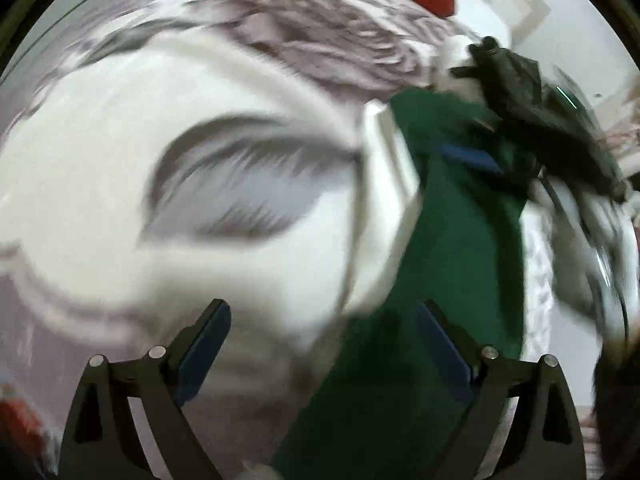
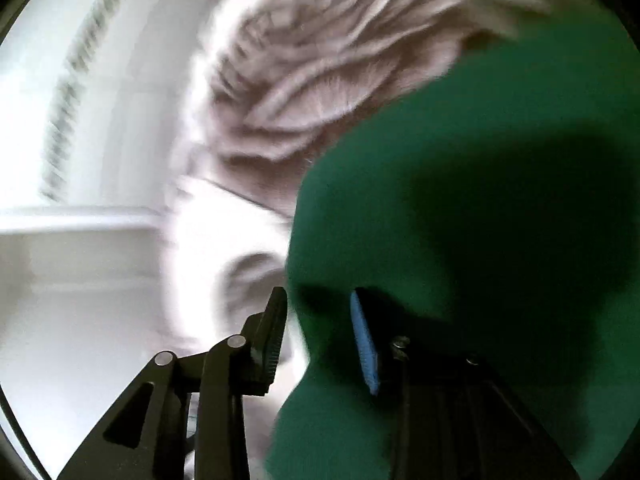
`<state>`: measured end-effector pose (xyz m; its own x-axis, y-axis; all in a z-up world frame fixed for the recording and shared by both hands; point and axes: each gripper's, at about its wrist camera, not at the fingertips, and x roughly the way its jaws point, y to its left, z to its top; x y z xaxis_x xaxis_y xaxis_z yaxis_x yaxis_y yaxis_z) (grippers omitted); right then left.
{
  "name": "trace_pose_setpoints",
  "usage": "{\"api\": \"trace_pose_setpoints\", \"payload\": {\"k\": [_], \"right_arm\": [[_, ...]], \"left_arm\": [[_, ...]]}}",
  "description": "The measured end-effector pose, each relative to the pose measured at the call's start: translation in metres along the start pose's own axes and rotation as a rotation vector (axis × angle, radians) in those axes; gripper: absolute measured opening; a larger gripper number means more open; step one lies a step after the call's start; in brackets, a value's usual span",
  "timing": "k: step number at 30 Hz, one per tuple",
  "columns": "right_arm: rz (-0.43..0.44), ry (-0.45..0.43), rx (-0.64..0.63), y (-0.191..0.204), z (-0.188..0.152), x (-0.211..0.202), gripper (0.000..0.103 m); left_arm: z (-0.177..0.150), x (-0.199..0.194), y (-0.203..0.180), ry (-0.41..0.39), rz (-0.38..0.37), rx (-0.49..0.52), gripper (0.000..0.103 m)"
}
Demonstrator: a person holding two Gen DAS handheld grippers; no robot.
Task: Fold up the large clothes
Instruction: 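Lower the folded hem onto the jacket with both tools and smooth it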
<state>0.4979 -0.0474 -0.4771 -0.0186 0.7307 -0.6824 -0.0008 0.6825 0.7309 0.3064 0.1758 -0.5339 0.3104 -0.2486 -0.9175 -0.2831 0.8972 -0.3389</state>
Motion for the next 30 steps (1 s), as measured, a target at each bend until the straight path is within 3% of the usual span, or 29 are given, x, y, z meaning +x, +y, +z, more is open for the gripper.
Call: {"api": "trace_pose_setpoints", "payload": {"k": [2, 5, 7, 9, 11, 12, 13, 14, 17, 18, 21, 23, 26, 28, 29, 30], "right_arm": [[0.006, -0.084, 0.062, -0.026, -0.024, -0.052, 0.060], [-0.067, -0.134, 0.174, -0.080, -0.057, -0.102, 0.067], [-0.077, -0.156, 0.247, -0.112, -0.069, -0.110, 0.072], [-0.030, -0.183, 0.302, -0.143, -0.079, -0.110, 0.076], [-0.041, -0.202, 0.330, -0.168, -0.073, -0.109, 0.080], [-0.038, -0.212, 0.329, -0.178, -0.070, -0.118, 0.080], [-0.042, -0.226, 0.327, -0.185, -0.064, -0.126, 0.080], [-0.045, -0.249, 0.315, -0.186, -0.054, -0.124, 0.080], [-0.102, -0.298, 0.258, -0.174, -0.007, -0.105, 0.080], [-0.105, -0.301, 0.240, -0.161, 0.009, -0.080, 0.080], [-0.092, -0.260, 0.152, -0.133, 0.039, -0.069, 0.079], [-0.104, -0.260, 0.085, -0.102, 0.054, -0.055, 0.058], [-0.108, -0.274, 0.090, -0.087, 0.066, -0.051, 0.056], [-0.219, -0.281, 0.099, -0.090, 0.076, -0.038, 0.056], [-0.311, -0.213, 0.104, -0.093, 0.085, -0.020, 0.057], [-0.341, -0.174, 0.110, -0.094, 0.087, -0.011, 0.058]], "left_arm": [[0.031, 0.019, -0.013, 0.008, -0.063, 0.004, 0.094], [0.081, 0.065, -0.026, 0.064, -0.149, -0.022, 0.094], [0.104, 0.092, -0.030, 0.100, -0.143, -0.047, 0.094], [0.118, 0.109, -0.036, 0.108, -0.143, -0.050, 0.091], [0.123, 0.114, -0.044, 0.090, -0.151, -0.027, 0.065], [0.124, 0.114, -0.047, 0.087, -0.146, -0.011, 0.062], [0.123, 0.113, -0.050, 0.074, -0.146, 0.010, 0.052], [0.123, 0.111, -0.052, 0.059, -0.147, 0.025, 0.036], [0.117, 0.101, -0.049, 0.006, -0.190, 0.051, 0.017], [0.117, 0.099, -0.045, -0.004, -0.208, 0.041, 0.016], [0.115, 0.081, -0.036, -0.039, -0.290, 0.005, 0.012], [0.111, 0.065, -0.033, -0.058, -0.321, -0.002, 0.011], [0.110, 0.058, -0.019, -0.066, -0.352, -0.041, 0.011], [0.115, 0.077, -0.006, -0.019, -0.360, -0.065, 0.012], [0.116, 0.091, 0.000, 0.013, -0.346, -0.077, 0.014], [0.117, 0.102, 0.004, 0.037, -0.335, -0.091, 0.017]]}}
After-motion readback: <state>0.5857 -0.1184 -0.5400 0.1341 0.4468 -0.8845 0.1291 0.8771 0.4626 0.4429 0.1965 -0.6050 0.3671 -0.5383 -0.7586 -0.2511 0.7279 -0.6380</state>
